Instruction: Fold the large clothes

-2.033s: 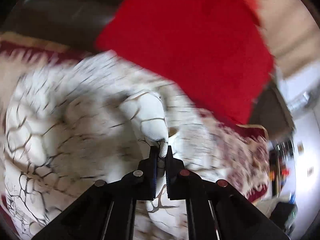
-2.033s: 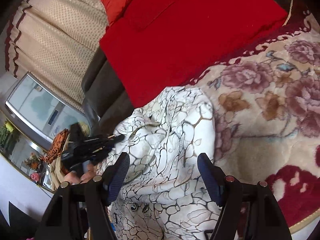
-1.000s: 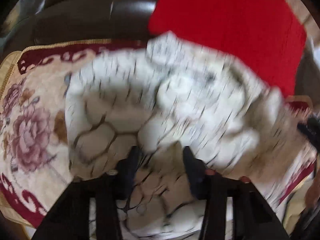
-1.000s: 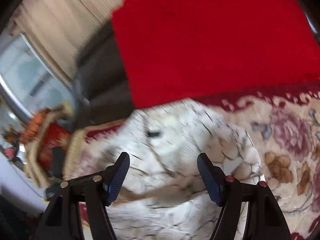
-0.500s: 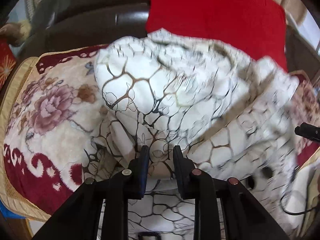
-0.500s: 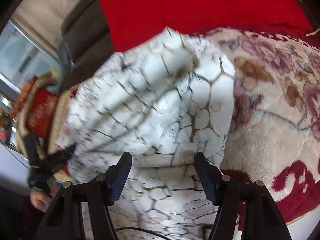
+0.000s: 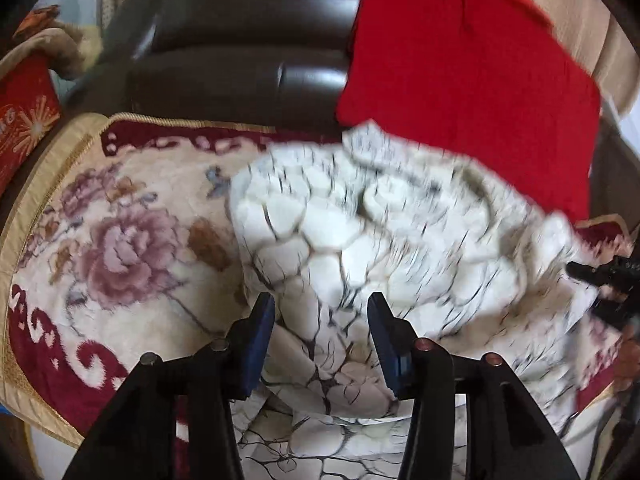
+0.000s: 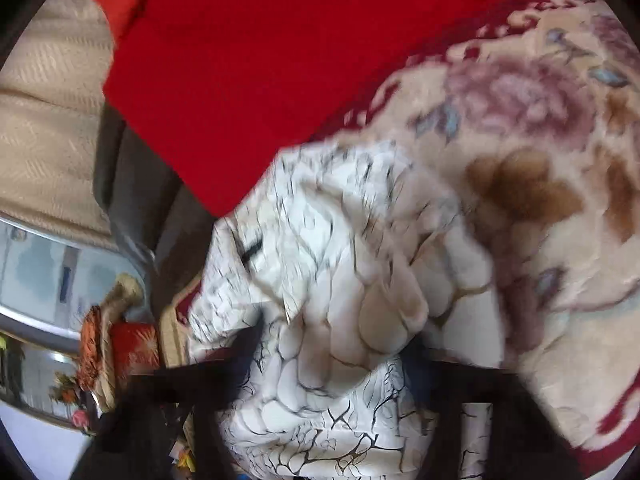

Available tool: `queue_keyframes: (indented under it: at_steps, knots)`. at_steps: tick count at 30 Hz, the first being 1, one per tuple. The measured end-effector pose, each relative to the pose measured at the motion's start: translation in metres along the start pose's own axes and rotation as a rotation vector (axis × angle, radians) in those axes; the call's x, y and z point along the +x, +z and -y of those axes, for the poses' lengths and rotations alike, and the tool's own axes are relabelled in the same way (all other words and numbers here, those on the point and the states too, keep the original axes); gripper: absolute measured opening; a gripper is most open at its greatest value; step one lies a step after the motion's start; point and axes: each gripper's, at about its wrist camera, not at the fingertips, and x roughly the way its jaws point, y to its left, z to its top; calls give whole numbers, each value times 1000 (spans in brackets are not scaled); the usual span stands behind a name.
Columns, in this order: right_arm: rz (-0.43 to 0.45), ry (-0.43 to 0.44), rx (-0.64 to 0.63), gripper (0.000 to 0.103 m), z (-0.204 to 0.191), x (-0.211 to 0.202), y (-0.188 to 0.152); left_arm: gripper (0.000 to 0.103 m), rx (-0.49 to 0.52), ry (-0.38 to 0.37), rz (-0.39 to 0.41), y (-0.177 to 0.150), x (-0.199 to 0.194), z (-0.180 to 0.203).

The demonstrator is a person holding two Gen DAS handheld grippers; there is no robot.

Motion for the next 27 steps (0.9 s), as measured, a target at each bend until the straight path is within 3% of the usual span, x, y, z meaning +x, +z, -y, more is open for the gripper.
queue_keyframes:
  at_steps: [2, 4, 9, 11, 13, 14, 18, 23, 25, 27]
  knots:
    - [39, -62, -83, 16, -11, -1, -11, 48, 44, 58, -44, -12, 14, 3]
    - [79, -110, -145, 10, -17, -8, -19, 44, 74, 68, -53, -25, 15, 4]
    - [70, -167, -201, 8, 1, -22, -53, 44, 144, 89, -30, -51, 2, 5]
    - [37, -170, -200, 8, 16, -18, -69, 44, 123, 66, -34, -61, 2, -2]
    - [28, -100, -176, 9, 32, -16, -77, 45, 98, 44, -37, -65, 4, -8]
    - [30, -44, -148, 10, 40, -20, -77, 44, 82, 37, -40, -65, 4, -10]
    - [-29, 1, -91, 18, 44, -38, -67, 44, 42, 13, -30, -57, -13, -13]
    - [94, -9, -206, 18, 20, -87, -58, 47, 48, 37, 87, -31, -47, -6]
    - [153, -15, -256, 18, 3, -94, -52, 60, 47, 38, 120, -16, -53, -2]
    - [181, -55, -310, 18, -16, -89, -48, 61, 50, 47, 134, -3, -49, 2]
